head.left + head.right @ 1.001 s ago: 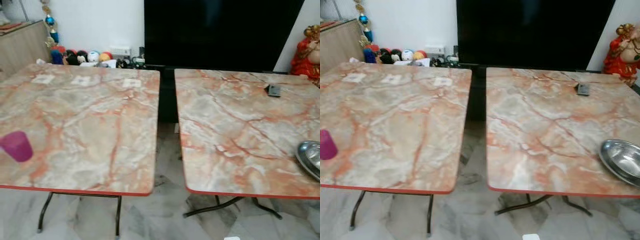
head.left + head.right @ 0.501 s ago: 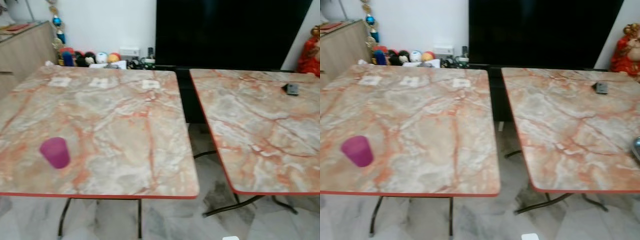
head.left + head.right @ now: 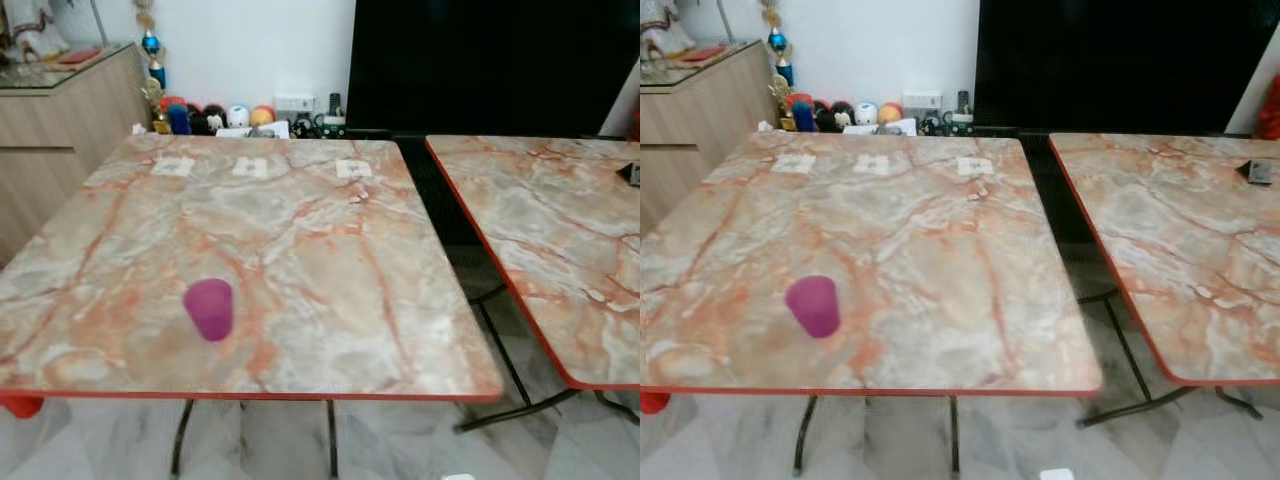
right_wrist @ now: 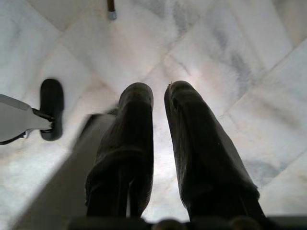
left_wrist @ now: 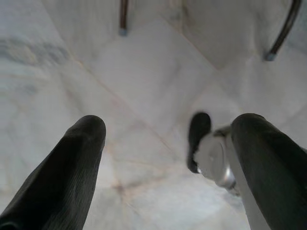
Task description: Setting the table
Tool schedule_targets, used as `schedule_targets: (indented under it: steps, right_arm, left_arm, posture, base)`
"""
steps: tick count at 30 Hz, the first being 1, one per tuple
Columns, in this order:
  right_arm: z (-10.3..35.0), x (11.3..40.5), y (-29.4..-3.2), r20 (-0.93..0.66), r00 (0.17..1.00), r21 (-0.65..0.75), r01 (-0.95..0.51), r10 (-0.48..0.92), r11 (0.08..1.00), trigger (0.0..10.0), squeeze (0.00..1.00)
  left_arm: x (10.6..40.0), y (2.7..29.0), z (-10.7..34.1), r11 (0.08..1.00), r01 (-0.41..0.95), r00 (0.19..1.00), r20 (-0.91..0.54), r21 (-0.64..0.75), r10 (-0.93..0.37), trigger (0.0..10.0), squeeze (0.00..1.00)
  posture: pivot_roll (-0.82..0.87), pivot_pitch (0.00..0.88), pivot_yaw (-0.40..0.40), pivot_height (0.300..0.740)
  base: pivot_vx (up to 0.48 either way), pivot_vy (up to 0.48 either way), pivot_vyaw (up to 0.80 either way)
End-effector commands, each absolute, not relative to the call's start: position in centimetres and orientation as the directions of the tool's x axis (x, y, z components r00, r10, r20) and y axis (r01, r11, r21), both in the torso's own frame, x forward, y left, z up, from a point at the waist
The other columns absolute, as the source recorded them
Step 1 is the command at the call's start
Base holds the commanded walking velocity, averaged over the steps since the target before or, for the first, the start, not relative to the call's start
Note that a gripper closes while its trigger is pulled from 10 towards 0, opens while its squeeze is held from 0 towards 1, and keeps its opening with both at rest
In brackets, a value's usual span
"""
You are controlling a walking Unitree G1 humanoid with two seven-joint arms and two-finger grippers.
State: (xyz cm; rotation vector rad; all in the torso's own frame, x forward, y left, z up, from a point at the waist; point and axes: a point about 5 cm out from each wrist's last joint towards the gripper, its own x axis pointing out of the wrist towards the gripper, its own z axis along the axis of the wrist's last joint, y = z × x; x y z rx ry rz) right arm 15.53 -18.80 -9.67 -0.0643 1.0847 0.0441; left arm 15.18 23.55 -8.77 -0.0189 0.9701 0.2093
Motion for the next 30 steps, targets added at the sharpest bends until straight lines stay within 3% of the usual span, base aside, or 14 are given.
schedule_targets:
  steps: [1, 17, 30]
  right_arm:
    - [-9.81, 14.97, -19.46, -0.892, 0.452, -0.043, -0.055, -0.013, 0.998, 10.0, 0.00]
    - [-9.81, 14.91, -19.52, -0.892, 0.452, -0.045, -0.065, -0.011, 0.997, 10.0, 0.00]
    - [-9.86, 14.74, -19.65, -0.894, 0.447, -0.054, -0.079, -0.013, 0.995, 10.0, 0.00]
  left_arm:
    - [15.02, 22.95, -9.01, 0.982, -0.176, 0.536, -0.831, 0.066, 0.152, 10.0, 0.00]
    - [15.09, 22.98, -8.90, 0.973, -0.225, 0.560, -0.810, 0.051, 0.172, 10.0, 0.00]
    - [15.75, 22.98, -8.33, 0.979, -0.193, 0.642, -0.747, 0.062, 0.174, 10.0, 0.00]
  posture:
    - [0.05, 0.000, -0.013, 0.740]
    - [0.07, 0.000, -0.017, 0.740]
    - [0.08, 0.000, -0.016, 0.740]
  base:
    - [0.000, 0.000, 0.00]
    - [0.000, 0.000, 0.00]
    - [0.000, 0.000, 0.00]
